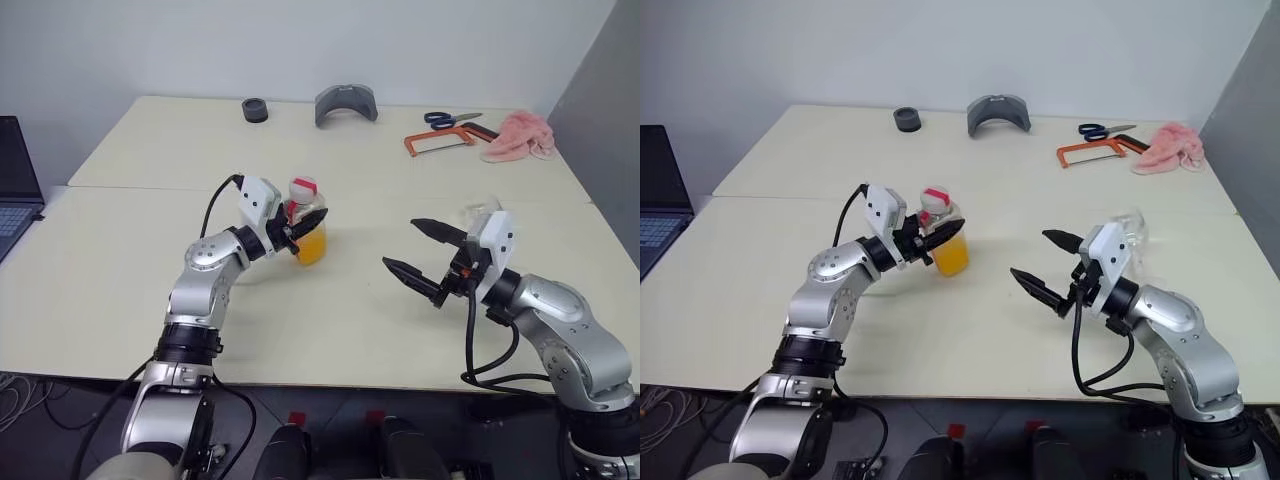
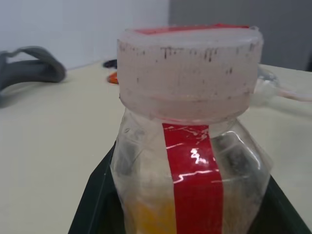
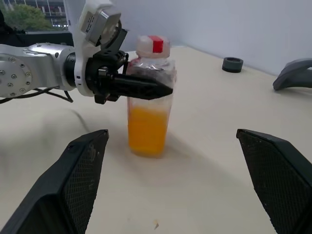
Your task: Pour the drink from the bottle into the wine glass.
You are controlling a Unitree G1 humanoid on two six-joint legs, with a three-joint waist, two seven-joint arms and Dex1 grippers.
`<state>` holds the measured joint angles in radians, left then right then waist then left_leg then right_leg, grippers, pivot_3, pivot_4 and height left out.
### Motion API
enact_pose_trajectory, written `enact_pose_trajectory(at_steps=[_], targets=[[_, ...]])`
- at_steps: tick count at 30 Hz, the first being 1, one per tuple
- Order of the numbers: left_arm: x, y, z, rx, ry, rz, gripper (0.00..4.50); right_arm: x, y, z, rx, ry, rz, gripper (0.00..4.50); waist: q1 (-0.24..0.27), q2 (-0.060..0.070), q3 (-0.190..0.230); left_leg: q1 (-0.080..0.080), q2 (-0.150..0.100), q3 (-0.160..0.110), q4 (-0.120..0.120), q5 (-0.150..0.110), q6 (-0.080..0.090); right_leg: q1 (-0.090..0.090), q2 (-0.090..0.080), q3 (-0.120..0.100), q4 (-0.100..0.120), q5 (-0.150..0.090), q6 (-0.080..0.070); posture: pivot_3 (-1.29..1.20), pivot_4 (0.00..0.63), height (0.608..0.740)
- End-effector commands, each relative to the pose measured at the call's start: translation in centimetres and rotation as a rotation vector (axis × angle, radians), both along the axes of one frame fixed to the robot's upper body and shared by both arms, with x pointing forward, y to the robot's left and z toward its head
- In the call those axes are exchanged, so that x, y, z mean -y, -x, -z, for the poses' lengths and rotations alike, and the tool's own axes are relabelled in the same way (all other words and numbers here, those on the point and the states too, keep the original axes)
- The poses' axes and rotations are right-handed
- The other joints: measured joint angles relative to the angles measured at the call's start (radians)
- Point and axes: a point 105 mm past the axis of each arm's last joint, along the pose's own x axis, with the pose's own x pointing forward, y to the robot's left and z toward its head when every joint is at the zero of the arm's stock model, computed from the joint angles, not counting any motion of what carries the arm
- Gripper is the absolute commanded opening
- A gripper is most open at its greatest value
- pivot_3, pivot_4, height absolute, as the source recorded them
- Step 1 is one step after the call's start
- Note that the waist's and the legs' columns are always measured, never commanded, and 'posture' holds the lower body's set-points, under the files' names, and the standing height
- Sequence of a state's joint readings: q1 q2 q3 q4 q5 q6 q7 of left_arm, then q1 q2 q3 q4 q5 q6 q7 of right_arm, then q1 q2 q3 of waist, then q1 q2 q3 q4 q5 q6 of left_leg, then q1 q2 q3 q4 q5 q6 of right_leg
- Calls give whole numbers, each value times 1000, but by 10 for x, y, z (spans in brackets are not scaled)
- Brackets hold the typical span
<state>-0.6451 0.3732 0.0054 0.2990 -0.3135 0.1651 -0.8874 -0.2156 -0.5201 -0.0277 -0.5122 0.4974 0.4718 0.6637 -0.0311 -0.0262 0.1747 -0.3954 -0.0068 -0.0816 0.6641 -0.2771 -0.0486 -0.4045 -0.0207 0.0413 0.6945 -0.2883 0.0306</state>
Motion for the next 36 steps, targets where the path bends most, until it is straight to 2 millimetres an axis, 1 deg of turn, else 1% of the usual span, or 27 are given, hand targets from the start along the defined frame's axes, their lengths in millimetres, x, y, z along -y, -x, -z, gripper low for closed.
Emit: enact_pose_trajectory(at_steps=[1, 8, 12, 15, 17, 20, 27, 36], targets=[[9, 8, -17, 53, 1, 120, 1723, 3, 7, -15, 54, -21, 15, 4500, 0, 0, 0, 0, 0, 0, 0, 0, 0, 0, 0, 0, 0, 0, 0, 0, 150, 740], [21, 24, -18, 6, 22, 284, 1723, 1, 15, -17, 20, -32, 4, 4500, -1, 0, 0, 0, 0, -1, 0, 0, 0, 0, 0, 0, 0, 0, 0, 0, 150, 740], [28, 32, -15, -20, 2, 368, 1723, -7, 19, -27, -24, -56, -36, 4500, -2, 0, 0, 0, 0, -1, 0, 0, 0, 0, 0, 0, 0, 0, 0, 0, 150, 740], [32, 36, -15, -31, -9, 419, 1723, -11, 18, -34, -46, -64, -50, 4500, -1, 0, 0, 0, 1, -2, 0, 0, 0, 0, 0, 0, 0, 0, 0, 0, 150, 740], [34, 39, -13, -37, -32, 457, 1723, -15, 16, -38, -53, -57, -52, 4500, -1, 0, 0, 0, 0, -2, 0, 0, 0, 0, 0, 0, 0, 0, 0, 0, 150, 740], [39, 45, -5, -26, -110, 526, 1723, -22, 14, -38, -42, -21, -68, 4500, -1, 0, 0, 0, 0, -2, 0, 0, 0, 0, 0, 0, 0, 0, 0, 0, 150, 740], [48, 42, -5, -11, -131, 556, 1723, -40, 7, -40, -47, -34, -104, 4500, -2, 0, 0, 0, 0, -2, 0, 0, 1, 0, 0, 0, 0, 0, 0, 0, 150, 740], [52, 38, -2, 8, -124, 550, 1723, -57, -13, -42, -34, -50, -64, 4500, -2, 0, 0, -1, 0, -2, 0, 0, 0, -1, 0, 0, 0, 0, 0, 0, 150, 740]])
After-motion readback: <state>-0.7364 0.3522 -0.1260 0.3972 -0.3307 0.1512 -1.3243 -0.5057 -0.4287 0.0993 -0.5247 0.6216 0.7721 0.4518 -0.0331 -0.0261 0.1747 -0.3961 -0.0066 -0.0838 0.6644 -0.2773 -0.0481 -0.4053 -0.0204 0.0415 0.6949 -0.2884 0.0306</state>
